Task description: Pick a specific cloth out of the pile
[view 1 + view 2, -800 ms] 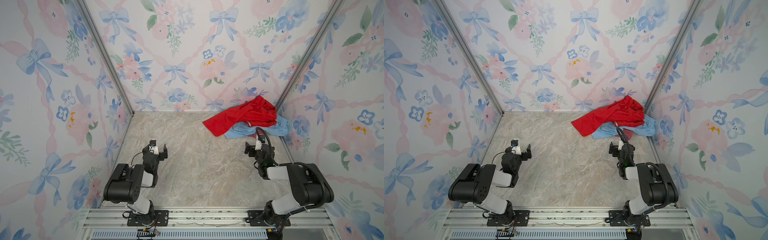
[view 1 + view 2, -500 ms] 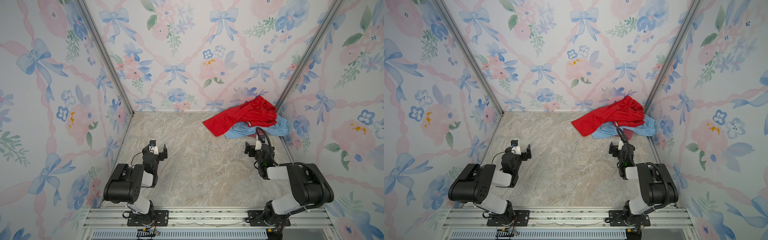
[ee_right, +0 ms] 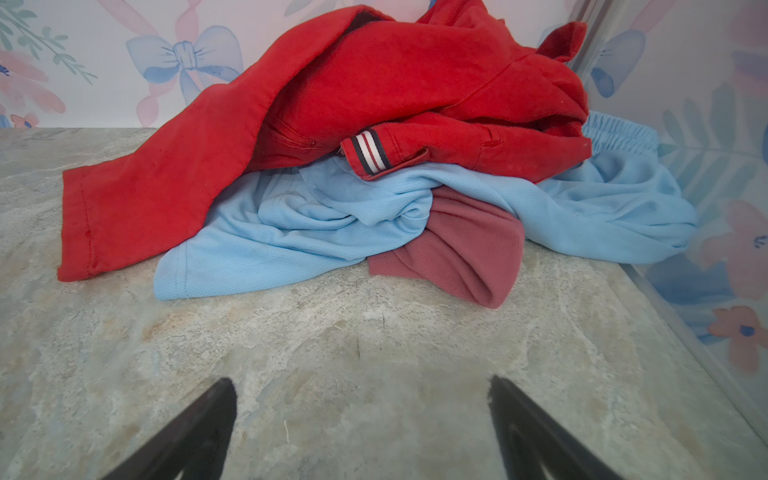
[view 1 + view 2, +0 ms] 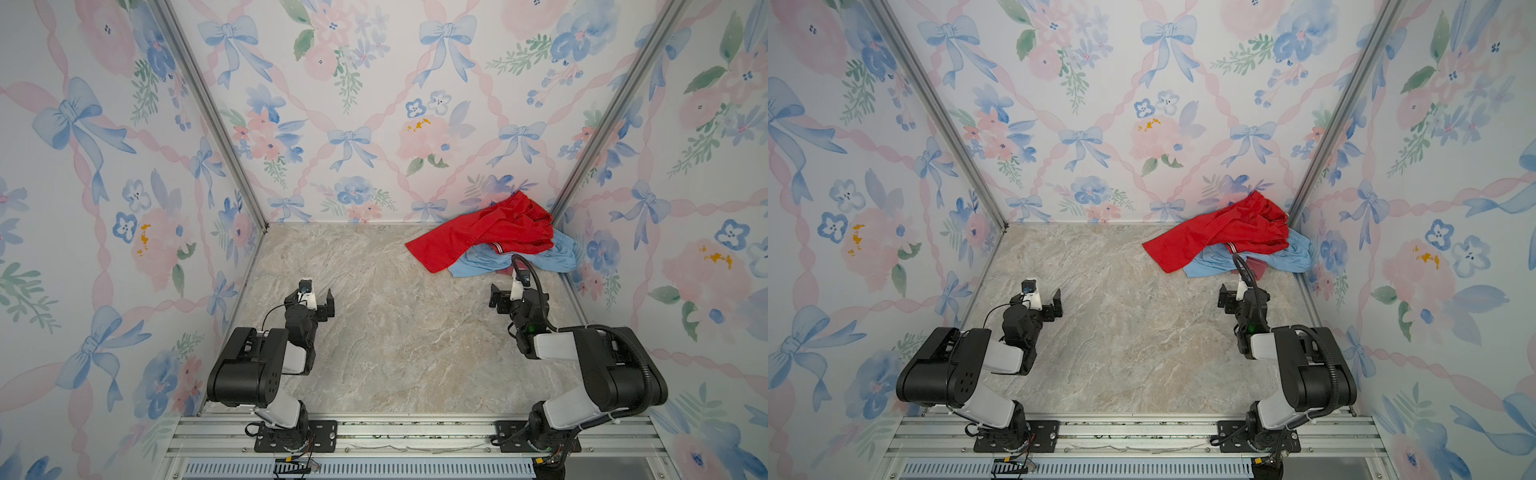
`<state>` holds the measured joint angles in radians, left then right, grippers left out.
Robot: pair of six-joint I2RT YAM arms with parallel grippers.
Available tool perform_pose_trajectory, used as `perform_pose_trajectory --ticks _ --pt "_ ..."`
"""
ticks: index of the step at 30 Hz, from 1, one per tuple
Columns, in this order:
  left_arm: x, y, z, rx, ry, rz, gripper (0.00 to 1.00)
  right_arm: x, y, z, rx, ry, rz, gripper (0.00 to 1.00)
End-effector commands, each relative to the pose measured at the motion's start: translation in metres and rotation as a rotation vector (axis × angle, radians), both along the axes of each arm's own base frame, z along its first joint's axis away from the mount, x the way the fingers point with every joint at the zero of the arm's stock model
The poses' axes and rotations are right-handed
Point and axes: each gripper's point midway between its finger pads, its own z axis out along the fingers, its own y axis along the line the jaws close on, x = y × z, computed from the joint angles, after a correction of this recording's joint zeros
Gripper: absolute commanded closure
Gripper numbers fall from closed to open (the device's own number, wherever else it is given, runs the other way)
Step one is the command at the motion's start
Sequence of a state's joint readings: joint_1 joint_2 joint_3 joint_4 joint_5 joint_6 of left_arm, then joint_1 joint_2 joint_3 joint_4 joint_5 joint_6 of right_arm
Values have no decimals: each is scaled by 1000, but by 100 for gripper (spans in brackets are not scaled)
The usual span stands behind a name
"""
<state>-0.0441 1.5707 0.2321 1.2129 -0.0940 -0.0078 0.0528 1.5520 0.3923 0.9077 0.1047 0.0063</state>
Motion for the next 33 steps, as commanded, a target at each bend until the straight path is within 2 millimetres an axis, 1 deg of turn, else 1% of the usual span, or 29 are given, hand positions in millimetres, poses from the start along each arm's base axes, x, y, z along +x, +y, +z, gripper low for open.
perform_pose_trajectory --ticks 1,5,6,8,9,10,12,13,14,16,17,18,19,20,21,23,24,25,26,27,29,30,31,32,33 --pt "3 -1 3 -6 -8 -11 2 0 0 1 -9 -2 0 3" --pt "3 0 4 0 -10 -1 2 1 -1 1 13 1 12 3" --pt "3 4 5 2 -11 31 2 1 -2 1 11 0 10 3" --pt "3 8 13 16 -26 81 2 1 -1 2 9 -3 15 3" --pt "2 7 18 39 -28 97 2 0 2 2 10 -5 27 3" --pt "1 6 25 61 -33 116 2 -2 3 7 4 -23 24 3" --pt "1 -4 46 133 -43 152 2 -14 6 30 -48 -74 -1 3" --pt "2 -16 59 148 -48 131 2 -20 8 47 -83 -95 -26 3" --pt "4 -31 71 144 -49 91 2 -25 10 58 -109 -87 -42 3" --pt "8 -72 98 63 -12 -44 2 -36 19 78 -132 -7 -49 3" --pt "8 -92 109 4 17 -116 2 -43 20 82 -115 51 -63 3" --pt "6 -118 121 -58 58 -224 2 -52 18 84 -83 122 -90 3" --pt "-1 -145 125 -96 116 -343 2 -61 16 87 -36 177 -126 3" --pt "-7 -171 143 -118 132 -447 2 -71 14 86 -3 230 -157 3" --pt "-15 -195 154 -116 161 -537 2 -81 13 83 32 281 -181 3" --pt "-35 -239 171 -59 196 -706 2 -94 11 79 75 355 -217 3" --pt "-46 -260 177 2 194 -787 2 -97 10 78 87 385 -233 3" --pt "-54 -275 179 67 186 -837 2 -97 10 77 105 417 -242 3" --pt "-57 -283 180 115 166 -851 2 -96 9 77 138 441 -244 3" --pt "-58 -289 178 153 151 -862 2 -92 7 78 185 465 -247 3" --pt "-56 -294 171 179 117 -871 2 -83 -3 85 254 471 -269 3" --pt "-57 -294 163 172 94 -873 2 -77 -10 90 279 465 -285 3" --pt "-59 -293 158 152 31 -875 2 -71 -19 96 292 456 -307 2" --pt "-64 -292 151 135 -19 -896 2 -65 -28 99 287 450 -332 2" --pt "-70 -294 150 110 -73 -929 2 -58 -40 103 270 447 -368 0"
